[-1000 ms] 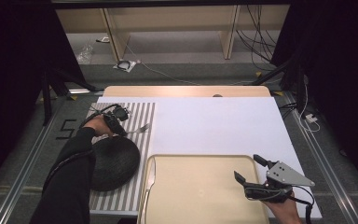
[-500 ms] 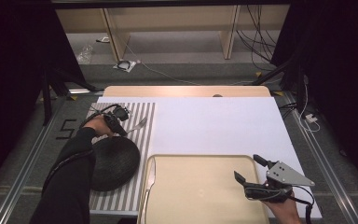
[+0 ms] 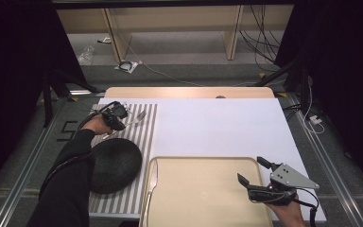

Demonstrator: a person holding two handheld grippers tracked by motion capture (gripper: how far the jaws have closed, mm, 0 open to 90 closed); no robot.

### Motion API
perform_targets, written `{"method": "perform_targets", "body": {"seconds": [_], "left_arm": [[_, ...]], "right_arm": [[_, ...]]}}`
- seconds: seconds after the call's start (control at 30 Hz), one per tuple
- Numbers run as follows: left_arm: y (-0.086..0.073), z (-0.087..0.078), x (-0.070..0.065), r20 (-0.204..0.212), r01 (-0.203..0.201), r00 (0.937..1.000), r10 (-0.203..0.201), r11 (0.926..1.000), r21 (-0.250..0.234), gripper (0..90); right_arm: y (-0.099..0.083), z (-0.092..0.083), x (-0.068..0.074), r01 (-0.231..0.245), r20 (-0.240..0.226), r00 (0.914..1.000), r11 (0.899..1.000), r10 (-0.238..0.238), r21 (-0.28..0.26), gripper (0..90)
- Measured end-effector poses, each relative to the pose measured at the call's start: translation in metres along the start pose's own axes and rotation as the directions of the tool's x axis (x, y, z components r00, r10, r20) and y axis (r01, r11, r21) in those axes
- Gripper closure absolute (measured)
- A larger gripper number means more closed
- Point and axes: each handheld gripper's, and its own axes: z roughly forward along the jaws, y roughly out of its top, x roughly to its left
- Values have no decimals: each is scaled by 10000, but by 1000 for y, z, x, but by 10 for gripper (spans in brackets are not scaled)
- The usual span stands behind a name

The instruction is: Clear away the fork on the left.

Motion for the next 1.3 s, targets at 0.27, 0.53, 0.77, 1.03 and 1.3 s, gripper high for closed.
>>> {"method": "perform_targets", "body": {"seconds": [0.27, 0.53, 0.77, 1.03, 1.3], "left_arm": [[1, -19, -3, -220, -34, 9998, 29, 9998, -204, 831], [2, -34, -11, -147, 346, 9993, -349, 9992, -187, 831], [5, -52, -30, 255, 459, 9987, -449, 9980, -431, 831], [6, -71, -53, 682, 391, 9971, -327, 9948, -945, 831], [2, -83, -74, 994, 514, 9944, -364, 9870, -1525, 831]], "right_arm": [[0, 0, 1, -7, -1, 10000, 10000, 7, 32, 153], [0, 0, 1, 4, 2, 10000, 10000, -4, 82, 154], [0, 0, 1, 30, 7, 10000, 10000, -30, 67, 153], [0, 0, 1, 31, 14, 10000, 10000, -31, 73, 154], [0, 1, 1, -20, 13, 10000, 10000, 20, 44, 154]]}}
